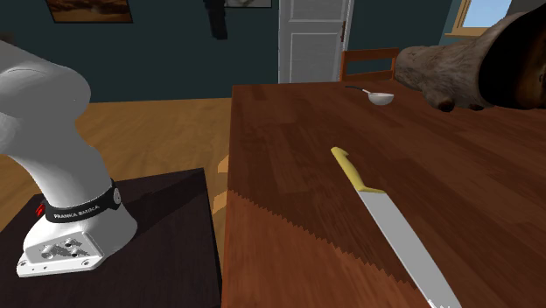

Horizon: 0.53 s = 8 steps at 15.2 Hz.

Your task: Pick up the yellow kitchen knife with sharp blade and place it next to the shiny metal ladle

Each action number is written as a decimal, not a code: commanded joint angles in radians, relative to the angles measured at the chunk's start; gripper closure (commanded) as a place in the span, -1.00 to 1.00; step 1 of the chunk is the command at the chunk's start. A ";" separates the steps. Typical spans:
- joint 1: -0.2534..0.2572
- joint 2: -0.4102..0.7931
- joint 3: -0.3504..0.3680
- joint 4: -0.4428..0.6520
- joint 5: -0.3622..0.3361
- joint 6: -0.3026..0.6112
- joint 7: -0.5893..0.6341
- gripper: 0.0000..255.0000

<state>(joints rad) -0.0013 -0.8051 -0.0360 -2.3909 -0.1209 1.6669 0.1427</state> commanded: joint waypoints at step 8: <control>-0.129 0.225 0.029 0.034 0.003 0.208 0.323 -1.00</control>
<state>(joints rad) -0.1130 -0.6115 -0.0137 -2.3590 -0.1185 1.8419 0.4105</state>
